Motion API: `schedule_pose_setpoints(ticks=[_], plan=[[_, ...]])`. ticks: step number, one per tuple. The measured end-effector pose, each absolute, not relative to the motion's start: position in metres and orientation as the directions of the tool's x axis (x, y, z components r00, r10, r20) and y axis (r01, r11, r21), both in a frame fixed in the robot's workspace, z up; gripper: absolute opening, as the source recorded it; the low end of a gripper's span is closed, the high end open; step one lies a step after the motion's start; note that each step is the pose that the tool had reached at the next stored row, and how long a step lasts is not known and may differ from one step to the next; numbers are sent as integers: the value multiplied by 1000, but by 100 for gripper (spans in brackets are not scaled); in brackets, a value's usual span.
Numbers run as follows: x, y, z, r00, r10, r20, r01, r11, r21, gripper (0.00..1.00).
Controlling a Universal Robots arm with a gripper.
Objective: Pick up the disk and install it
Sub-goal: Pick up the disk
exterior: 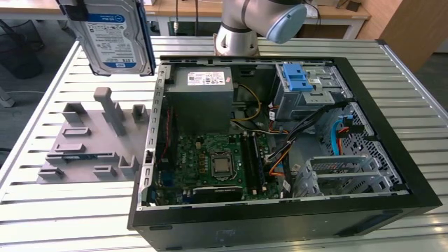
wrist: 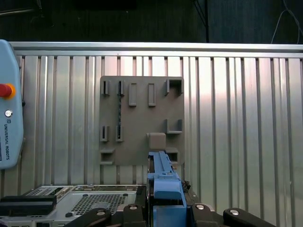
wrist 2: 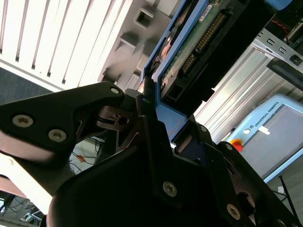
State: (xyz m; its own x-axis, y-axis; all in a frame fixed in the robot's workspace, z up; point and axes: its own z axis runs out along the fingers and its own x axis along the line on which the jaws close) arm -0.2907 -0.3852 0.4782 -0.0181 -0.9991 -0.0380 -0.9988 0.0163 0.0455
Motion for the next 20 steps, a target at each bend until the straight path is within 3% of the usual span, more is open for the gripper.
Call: schedule_pose_setpoints(ticks=[20], plan=[[-284, -385, 478, -18, -999, -38, -999, 16, 46, 37]])
